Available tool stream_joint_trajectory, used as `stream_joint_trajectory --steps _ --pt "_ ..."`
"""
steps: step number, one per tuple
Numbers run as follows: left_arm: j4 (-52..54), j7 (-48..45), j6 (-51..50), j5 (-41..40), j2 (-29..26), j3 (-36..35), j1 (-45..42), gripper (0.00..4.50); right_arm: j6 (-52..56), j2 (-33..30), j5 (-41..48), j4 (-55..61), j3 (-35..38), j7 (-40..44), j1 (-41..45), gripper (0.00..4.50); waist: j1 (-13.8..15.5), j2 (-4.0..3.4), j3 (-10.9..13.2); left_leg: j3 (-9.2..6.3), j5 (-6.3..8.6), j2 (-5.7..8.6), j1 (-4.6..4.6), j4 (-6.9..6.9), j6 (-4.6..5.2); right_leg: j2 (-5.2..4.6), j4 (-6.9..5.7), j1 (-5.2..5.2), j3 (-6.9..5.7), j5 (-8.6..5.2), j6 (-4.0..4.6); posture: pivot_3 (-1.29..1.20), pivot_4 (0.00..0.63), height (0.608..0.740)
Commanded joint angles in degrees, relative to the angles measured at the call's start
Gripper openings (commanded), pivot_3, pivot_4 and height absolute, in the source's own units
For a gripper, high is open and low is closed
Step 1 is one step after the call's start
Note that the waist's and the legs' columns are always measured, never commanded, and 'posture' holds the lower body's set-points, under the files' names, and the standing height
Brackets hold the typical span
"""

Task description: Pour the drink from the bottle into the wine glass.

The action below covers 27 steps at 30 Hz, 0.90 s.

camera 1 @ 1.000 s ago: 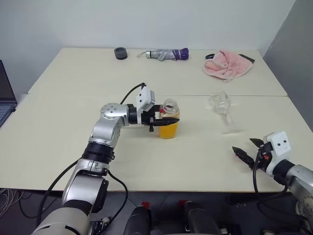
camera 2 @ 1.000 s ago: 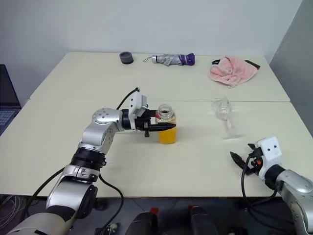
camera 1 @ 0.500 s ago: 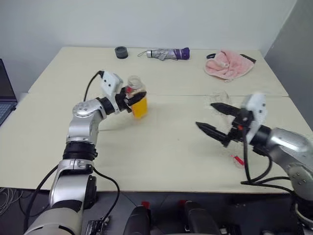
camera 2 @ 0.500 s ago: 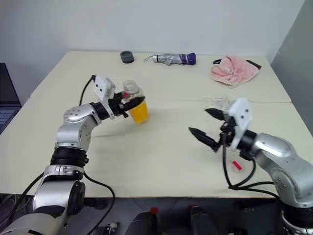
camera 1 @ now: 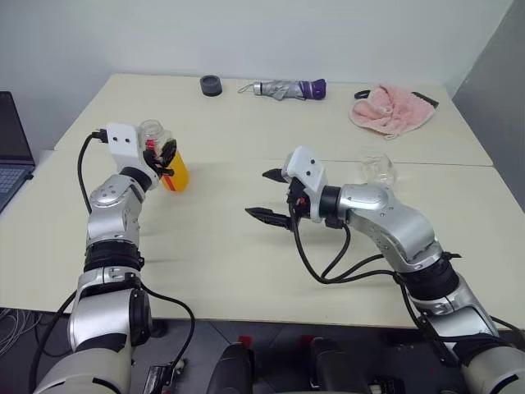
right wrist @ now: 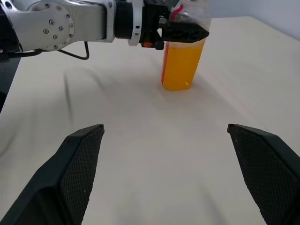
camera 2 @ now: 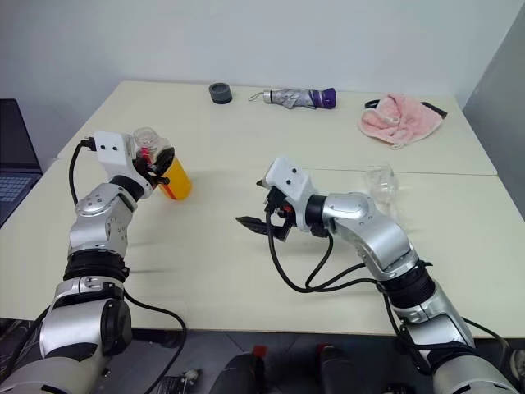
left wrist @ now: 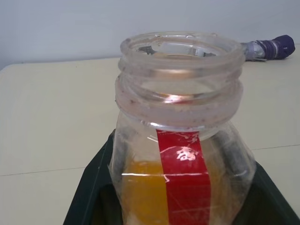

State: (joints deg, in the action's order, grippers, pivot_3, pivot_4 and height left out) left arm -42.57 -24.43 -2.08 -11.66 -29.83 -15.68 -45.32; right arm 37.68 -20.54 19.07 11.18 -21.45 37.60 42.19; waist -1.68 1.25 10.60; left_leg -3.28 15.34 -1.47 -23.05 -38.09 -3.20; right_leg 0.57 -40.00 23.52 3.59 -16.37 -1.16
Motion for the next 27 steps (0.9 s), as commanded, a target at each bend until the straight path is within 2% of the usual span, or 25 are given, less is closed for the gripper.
stream_joint_trajectory --steps 1,5,7,14,27 --pt "-0.6 0.8 1.3 0.2 0.3 -0.2 -0.3 2.78 -1.5 1.2 -1.0 1.4 0.4 0.7 1.0 4.5 -0.1 0.0 0.0 -0.01 0.0 0.0 0.02 0.0 0.0 0.07 -0.01 0.0 0.0 0.0 0.0 0.0 0.15 0.74" --pt "0.0 1.4 1.9 0.4 0.6 -0.1 0.7 4.0 -0.8 1.7 -1.6 2.6 0.5 1.0 0.0 4.5 -0.2 0.0 0.0 -0.02 -0.01 -0.01 0.06 0.0 -0.01 0.23 -0.04 -0.01 -0.02 0.01 0.01 0.0 0.15 0.74" --pt "0.8 1.5 1.9 0.3 0.8 -0.1 1.5 4.44 -0.2 1.6 -1.7 3.5 0.6 1.1 -0.8 4.5 -0.2 0.0 0.0 -0.02 -0.01 -0.02 0.06 0.0 -0.01 0.23 -0.04 -0.01 -0.02 0.01 0.02 0.0 0.15 0.74" --pt "5.7 3.8 1.9 0.2 1.4 -0.5 5.8 4.44 1.5 1.3 -1.9 6.3 1.0 1.2 -3.2 4.5 -0.2 0.0 0.0 -0.02 -0.01 -0.07 0.06 0.02 -0.01 0.17 -0.03 -0.01 0.0 0.01 0.02 0.0 0.15 0.74" --pt "22.3 8.9 -1.8 0.7 3.0 -0.5 18.9 4.44 4.3 0.4 -1.7 10.3 1.6 0.5 -7.6 4.5 -0.2 0.0 0.0 -0.04 0.0 -0.12 0.07 0.02 -0.01 0.11 -0.03 -0.03 0.01 0.01 0.02 0.0 0.15 0.74"
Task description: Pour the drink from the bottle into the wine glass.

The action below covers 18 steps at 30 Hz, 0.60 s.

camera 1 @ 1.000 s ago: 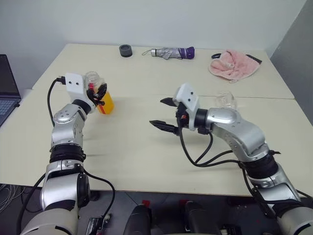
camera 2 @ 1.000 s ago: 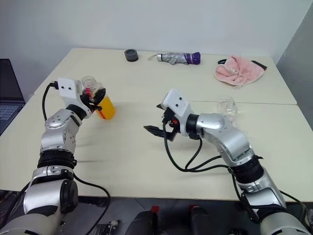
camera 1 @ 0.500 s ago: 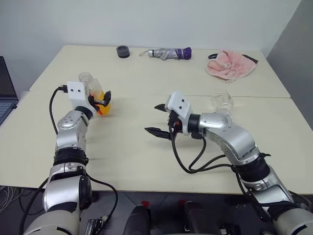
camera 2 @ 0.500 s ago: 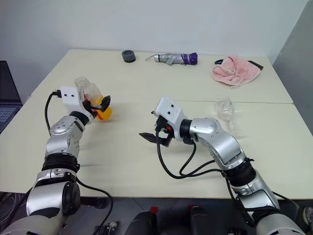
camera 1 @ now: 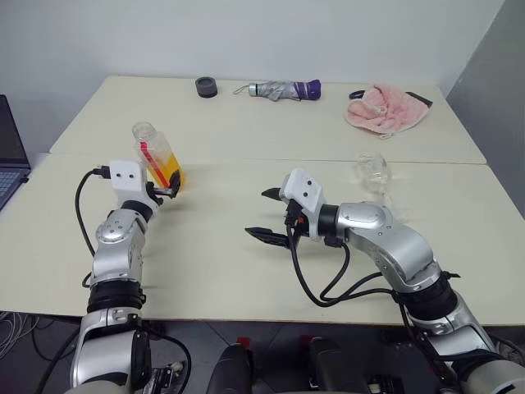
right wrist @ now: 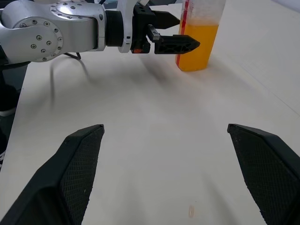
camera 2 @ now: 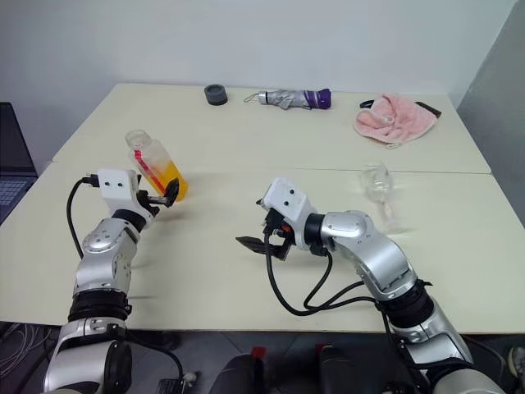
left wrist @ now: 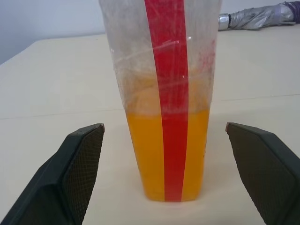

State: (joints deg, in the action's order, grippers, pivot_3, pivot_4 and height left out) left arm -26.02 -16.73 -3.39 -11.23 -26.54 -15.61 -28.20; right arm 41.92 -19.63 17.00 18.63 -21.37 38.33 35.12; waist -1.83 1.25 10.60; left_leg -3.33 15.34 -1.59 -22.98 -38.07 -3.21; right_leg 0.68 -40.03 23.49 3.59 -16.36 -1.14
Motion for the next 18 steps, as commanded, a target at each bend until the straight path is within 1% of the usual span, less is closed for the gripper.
stream_joint_trajectory --steps 1,6,9,13,18 --pt "7.3 1.3 -0.8 0.3 -0.3 -0.5 3.1 4.44 0.3 -0.7 0.4 3.1 1.8 -0.1 -0.9 4.5 0.0 0.0 0.0 0.01 0.0 0.0 0.0 0.0 0.0 0.0 0.01 0.0 0.02 0.0 0.0 0.0 0.15 0.74" --pt "15.5 -0.9 -1.9 -0.7 -0.1 0.0 11.4 4.44 1.7 -1.7 1.7 4.8 4.1 -0.2 -2.9 4.5 0.0 0.0 0.0 0.02 0.0 -0.06 0.04 0.03 0.0 -0.05 0.0 -0.01 0.05 0.0 0.0 0.0 0.15 0.74" --pt "20.3 -3.4 -2.9 -2.1 0.4 0.6 16.2 4.44 3.8 -2.0 4.2 6.3 8.4 -0.8 -4.6 4.5 0.0 0.0 0.0 0.01 0.0 -0.06 0.05 0.04 0.0 -0.04 0.01 -0.04 0.05 0.0 0.0 0.0 0.15 0.74" --pt "27.7 -9.0 -5.1 -5.8 1.3 2.9 20.5 4.44 7.9 -1.9 9.3 7.6 18.4 -3.6 -5.9 4.5 0.1 0.0 0.0 0.01 0.0 -0.06 0.06 0.03 0.0 -0.04 0.04 -0.1 0.03 -0.01 -0.01 0.0 0.15 0.74" --pt "33.7 -17.9 -9.9 -9.2 -0.3 8.5 20.5 4.44 12.7 -5.7 11.6 3.7 29.6 -7.7 -3.4 4.5 0.2 0.0 0.0 0.0 0.0 0.03 0.11 0.02 0.01 0.02 0.06 -0.22 0.02 -0.01 -0.02 0.0 0.15 0.74"
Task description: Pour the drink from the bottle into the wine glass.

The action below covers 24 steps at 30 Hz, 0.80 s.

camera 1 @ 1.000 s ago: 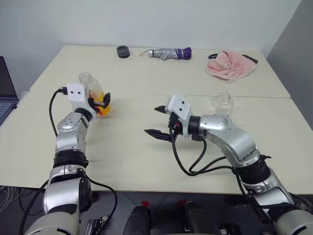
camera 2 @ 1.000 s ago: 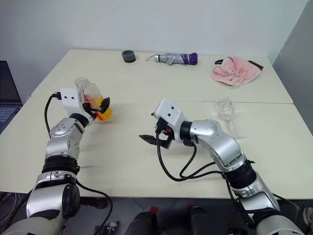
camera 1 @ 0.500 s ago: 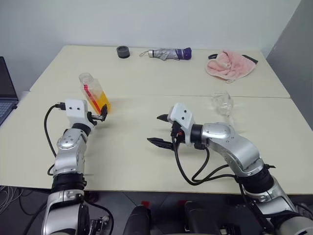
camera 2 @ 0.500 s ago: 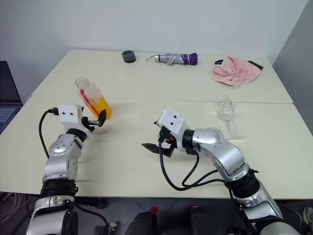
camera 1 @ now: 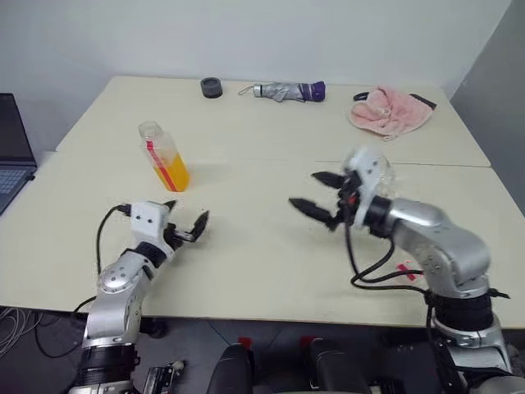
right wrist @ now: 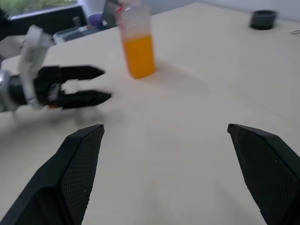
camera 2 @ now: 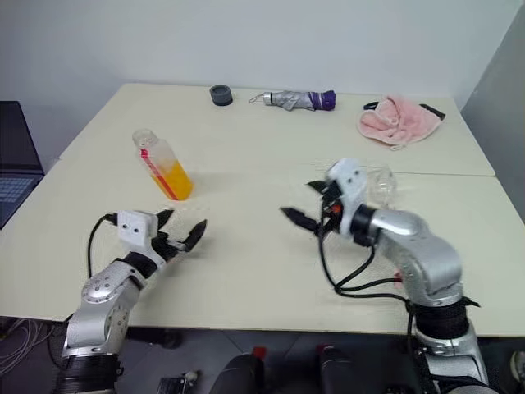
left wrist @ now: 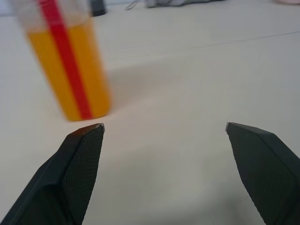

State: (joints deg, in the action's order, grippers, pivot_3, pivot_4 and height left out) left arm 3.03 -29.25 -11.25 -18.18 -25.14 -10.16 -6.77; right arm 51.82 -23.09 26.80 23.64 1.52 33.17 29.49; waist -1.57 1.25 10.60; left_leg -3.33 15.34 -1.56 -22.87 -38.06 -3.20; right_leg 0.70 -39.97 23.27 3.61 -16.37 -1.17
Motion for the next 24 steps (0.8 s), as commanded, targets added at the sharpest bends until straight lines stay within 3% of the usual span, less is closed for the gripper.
stream_joint_trajectory --steps 1,8,16,24 --pt "5.2 -7.3 -2.4 -2.2 -2.4 4.4 -1.3 4.44 3.8 -3.4 1.9 -2.4 7.7 -3.0 3.1 4.5 -0.1 0.0 0.0 0.05 0.0 0.03 0.02 0.01 0.0 0.02 0.0 0.0 0.03 0.0 0.0 0.0 0.15 0.74" --pt "6.5 -18.3 -3.9 -1.7 -4.9 13.2 -6.9 4.44 15.9 -12.6 -3.1 -15.8 6.0 -8.3 13.3 4.5 -0.6 -0.03 0.0 0.2 0.0 0.05 0.13 0.1 0.0 0.27 0.01 0.02 0.16 0.0 0.02 0.0 0.15 0.74" --pt "5.3 -27.2 -1.3 -0.4 -5.6 18.9 -12.1 4.44 18.2 -18.8 -6.5 -36.2 -1.1 -2.6 22.9 4.5 -0.4 -0.04 0.0 0.33 0.01 0.1 0.07 0.11 0.03 0.25 0.08 0.07 0.28 0.0 0.01 0.0 0.15 0.74" --pt "2.3 -29.7 1.3 1.2 -4.3 20.4 -14.5 4.44 22.3 -21.6 -7.6 -49.0 -12.5 9.4 31.5 4.5 -0.5 -0.08 0.0 0.35 0.02 0.09 0.06 0.13 0.04 0.25 0.1 0.11 0.31 0.0 0.02 0.0 0.15 0.74"
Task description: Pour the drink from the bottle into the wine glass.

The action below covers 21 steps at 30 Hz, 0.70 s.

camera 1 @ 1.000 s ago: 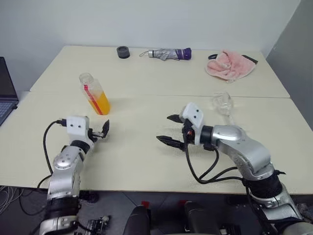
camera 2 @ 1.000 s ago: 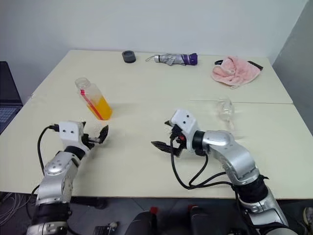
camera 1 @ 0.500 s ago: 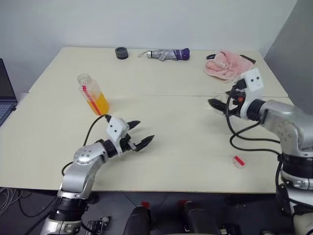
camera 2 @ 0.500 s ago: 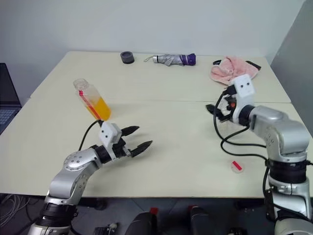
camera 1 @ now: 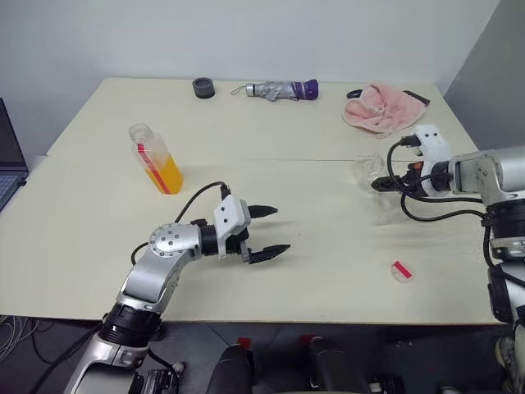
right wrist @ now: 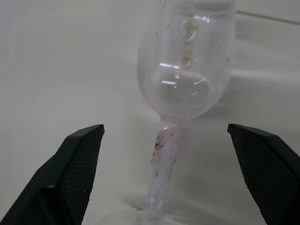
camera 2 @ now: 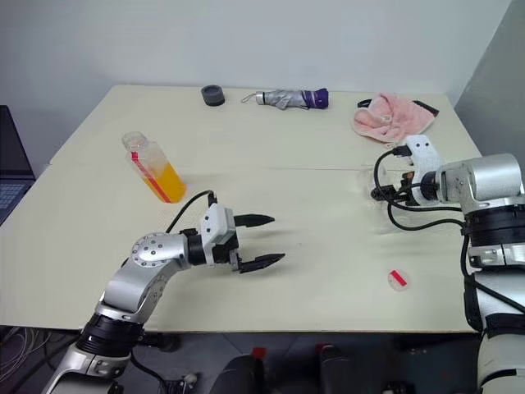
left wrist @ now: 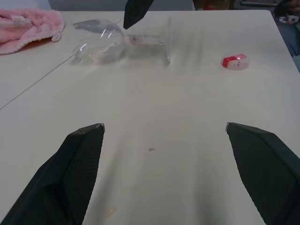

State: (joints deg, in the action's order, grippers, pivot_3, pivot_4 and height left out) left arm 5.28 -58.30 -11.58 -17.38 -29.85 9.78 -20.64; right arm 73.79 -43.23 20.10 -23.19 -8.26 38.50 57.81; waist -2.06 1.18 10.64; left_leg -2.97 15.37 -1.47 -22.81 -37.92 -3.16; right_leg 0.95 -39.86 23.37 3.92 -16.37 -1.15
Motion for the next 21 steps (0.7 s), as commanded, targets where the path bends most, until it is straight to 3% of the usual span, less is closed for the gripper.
stream_joint_trajectory --steps 1,12,15,21 --pt "-0.2 -0.7 1.8 0.5 0.6 0.5 -0.7 4.44 0.2 -1.5 -1.3 -3.7 -4.1 5.5 4.1 4.5 0.0 -0.01 0.0 -0.02 0.0 -0.01 -0.01 -0.01 0.0 0.0 0.0 0.0 -0.02 0.0 0.0 0.0 0.15 0.74" --pt "-1.9 0.0 3.8 2.0 2.0 0.1 -0.9 4.44 -13.5 1.8 -13.4 -25.5 -16.4 17.4 13.0 4.5 0.0 -0.07 0.0 0.01 0.0 0.0 -0.05 -0.02 0.0 -0.02 -0.03 0.07 -0.01 0.0 0.0 0.0 0.15 0.74" --pt "-2.2 0.3 4.3 2.4 2.3 0.0 -0.9 4.5 -17.2 3.3 -16.5 -30.6 -17.2 19.6 15.0 3.88 0.0 -0.13 0.1 0.03 0.0 -0.01 -0.05 -0.02 0.0 -0.02 -0.05 0.11 0.0 0.0 0.0 0.0 0.15 0.74" --pt "-2.4 0.9 5.0 3.1 2.4 -0.1 -0.6 4.5 -22.8 5.7 -21.3 -37.5 -17.3 23.2 17.2 1.76 0.0 -0.14 0.1 0.01 0.0 -0.03 -0.07 -0.01 0.0 -0.04 -0.06 0.12 -0.01 0.01 0.01 0.0 0.15 0.74"
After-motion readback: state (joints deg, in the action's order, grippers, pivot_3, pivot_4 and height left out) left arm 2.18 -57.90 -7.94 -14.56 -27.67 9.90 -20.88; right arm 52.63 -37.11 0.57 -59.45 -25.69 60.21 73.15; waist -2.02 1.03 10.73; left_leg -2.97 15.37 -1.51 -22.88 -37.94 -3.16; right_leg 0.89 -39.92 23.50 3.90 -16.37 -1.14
